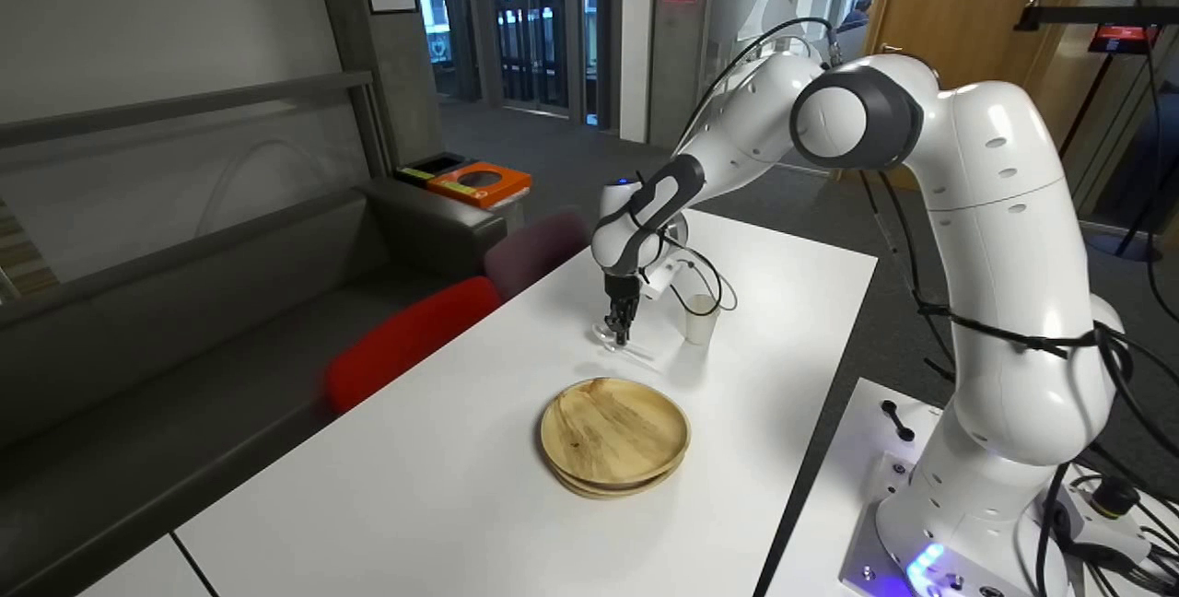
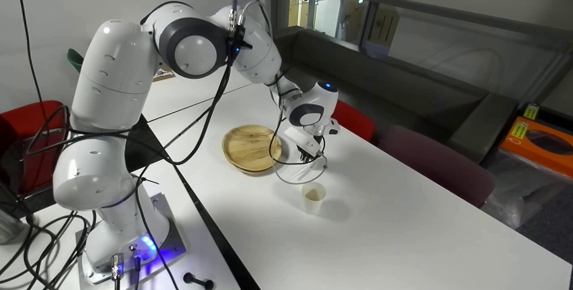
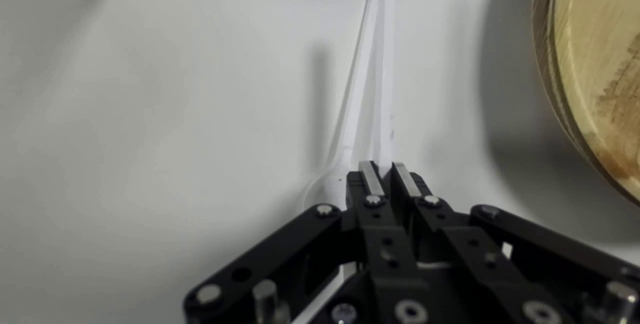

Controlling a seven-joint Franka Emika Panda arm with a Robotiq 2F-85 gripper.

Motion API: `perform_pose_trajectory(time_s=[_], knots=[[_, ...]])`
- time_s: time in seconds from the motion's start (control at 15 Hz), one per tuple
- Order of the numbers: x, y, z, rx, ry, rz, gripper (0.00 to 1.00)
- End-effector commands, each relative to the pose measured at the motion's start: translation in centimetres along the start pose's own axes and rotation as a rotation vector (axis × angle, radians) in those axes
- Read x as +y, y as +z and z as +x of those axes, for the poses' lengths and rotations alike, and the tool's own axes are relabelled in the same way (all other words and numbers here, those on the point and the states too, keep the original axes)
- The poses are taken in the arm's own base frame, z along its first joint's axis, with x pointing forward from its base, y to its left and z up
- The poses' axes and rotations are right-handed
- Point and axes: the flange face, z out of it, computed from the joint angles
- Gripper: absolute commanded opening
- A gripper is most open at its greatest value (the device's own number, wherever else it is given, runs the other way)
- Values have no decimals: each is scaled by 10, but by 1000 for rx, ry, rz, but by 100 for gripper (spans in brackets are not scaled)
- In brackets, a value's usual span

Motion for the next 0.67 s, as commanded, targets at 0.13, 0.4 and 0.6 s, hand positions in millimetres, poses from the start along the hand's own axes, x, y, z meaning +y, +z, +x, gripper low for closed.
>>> perform_pose_trajectory(time_s=[0.13, 0.4, 0.6], knots=[[-3, -18, -19, -18, 63, 30, 2], [-6, -24, -31, -19, 69, 43, 2], [-4, -30, -39, -21, 79, 57, 2]])
